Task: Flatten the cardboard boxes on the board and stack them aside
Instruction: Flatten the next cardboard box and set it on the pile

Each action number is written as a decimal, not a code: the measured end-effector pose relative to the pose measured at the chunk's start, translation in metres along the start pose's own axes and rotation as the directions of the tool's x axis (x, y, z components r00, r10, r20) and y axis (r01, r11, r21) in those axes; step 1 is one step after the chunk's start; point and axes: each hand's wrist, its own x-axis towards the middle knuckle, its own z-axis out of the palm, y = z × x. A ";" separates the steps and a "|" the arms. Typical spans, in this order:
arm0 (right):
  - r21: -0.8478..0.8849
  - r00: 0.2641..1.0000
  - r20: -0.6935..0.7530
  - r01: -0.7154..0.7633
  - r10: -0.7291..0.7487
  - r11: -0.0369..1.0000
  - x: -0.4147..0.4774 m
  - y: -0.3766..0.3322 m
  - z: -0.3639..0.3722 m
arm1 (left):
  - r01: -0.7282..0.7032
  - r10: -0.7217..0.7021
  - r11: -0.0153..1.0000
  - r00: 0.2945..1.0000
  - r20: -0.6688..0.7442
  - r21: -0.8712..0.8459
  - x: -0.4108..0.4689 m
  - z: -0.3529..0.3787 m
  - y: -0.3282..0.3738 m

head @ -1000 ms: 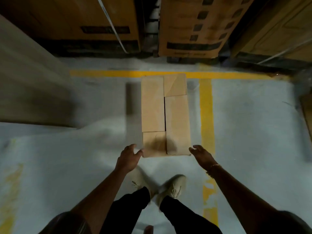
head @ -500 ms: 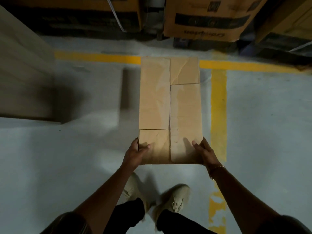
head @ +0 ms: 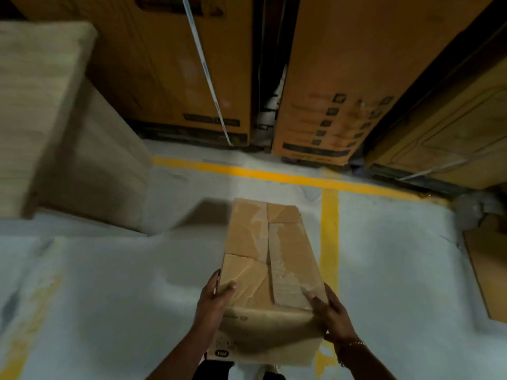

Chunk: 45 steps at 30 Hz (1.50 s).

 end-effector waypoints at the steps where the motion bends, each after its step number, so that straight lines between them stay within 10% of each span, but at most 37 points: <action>1: -0.012 1.000 -0.013 0.022 -0.023 1.000 -0.018 -0.008 0.000 | -0.010 0.010 1.000 1.000 -0.019 -0.016 -0.021 -0.009 0.010; 11: 0.030 0.931 0.128 0.340 -0.341 0.940 -0.167 -0.171 0.046 | -0.335 0.288 0.887 0.939 -0.189 -0.316 -0.203 -0.122 0.163; 19: 0.085 0.723 0.329 0.617 -0.607 0.782 -0.245 -0.279 0.170 | -0.610 0.444 0.635 0.790 -0.422 -0.473 -0.268 -0.263 0.226; 45: 0.030 0.533 0.584 0.739 -0.612 0.673 -0.287 -0.363 0.670 | -0.775 0.384 0.558 0.558 -0.736 -0.297 -0.196 -0.728 0.214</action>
